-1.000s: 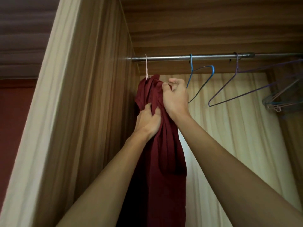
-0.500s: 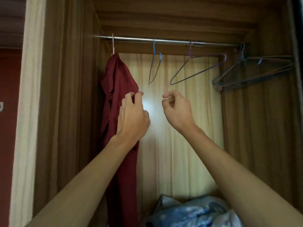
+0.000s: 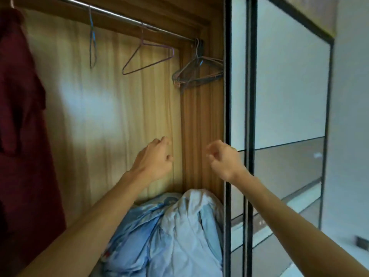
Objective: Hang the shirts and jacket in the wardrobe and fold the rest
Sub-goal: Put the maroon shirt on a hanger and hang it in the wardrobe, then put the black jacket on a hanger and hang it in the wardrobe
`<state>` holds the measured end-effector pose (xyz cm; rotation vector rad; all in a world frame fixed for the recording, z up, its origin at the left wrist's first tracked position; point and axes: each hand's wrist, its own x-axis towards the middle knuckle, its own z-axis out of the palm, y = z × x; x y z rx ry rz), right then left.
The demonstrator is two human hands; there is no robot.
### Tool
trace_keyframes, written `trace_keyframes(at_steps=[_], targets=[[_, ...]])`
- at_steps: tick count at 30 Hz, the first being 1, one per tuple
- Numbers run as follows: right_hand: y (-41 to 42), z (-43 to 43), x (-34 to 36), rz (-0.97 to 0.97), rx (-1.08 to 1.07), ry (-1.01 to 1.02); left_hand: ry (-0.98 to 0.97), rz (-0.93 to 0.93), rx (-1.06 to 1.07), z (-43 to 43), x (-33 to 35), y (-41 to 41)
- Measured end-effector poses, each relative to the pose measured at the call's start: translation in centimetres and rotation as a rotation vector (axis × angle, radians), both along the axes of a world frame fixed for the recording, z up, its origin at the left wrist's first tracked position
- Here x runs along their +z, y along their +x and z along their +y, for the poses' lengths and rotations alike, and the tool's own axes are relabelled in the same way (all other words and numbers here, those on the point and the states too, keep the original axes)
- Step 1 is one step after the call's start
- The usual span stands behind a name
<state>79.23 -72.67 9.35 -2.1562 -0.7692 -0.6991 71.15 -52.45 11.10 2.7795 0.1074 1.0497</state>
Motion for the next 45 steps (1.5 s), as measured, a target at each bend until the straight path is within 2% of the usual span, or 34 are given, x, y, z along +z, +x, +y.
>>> trace_keyframes(at_steps=[7, 13, 20, 23, 30, 34, 45], targets=[[-2.3, -11.3, -2.3, 0.123, -0.288, -0.164, 0.062, 0.195, -0.286, -7.7, -3.0, 3.3], [-7.4, -17.9, -3.5, 0.153, -0.507, -0.273, 0.113, 0.35, -0.563, -14.6, -4.8, 4.9], [-16.5, -25.2, -7.1, 0.254, -0.795, -0.305, 0.159, 0.433, -0.867, -25.1, -7.9, 2.5], [-21.4, -28.4, -8.9, 0.364, -0.921, -0.288, 0.268, 0.487, -0.993, -30.5, -9.4, 0.0], [-35.7, -34.8, -11.7, 0.554, -1.197, -0.23, 0.445, 0.569, -1.237, -41.7, -11.2, -9.2], [-46.2, -37.7, -12.3, 0.642, -1.312, -0.147, 0.502, 0.61, -1.407, -47.5, -11.8, -17.8], [-75.0, -42.6, -15.0, 0.717, -1.629, 0.001, 0.65, 0.624, -1.725, -59.9, -13.5, -44.6]])
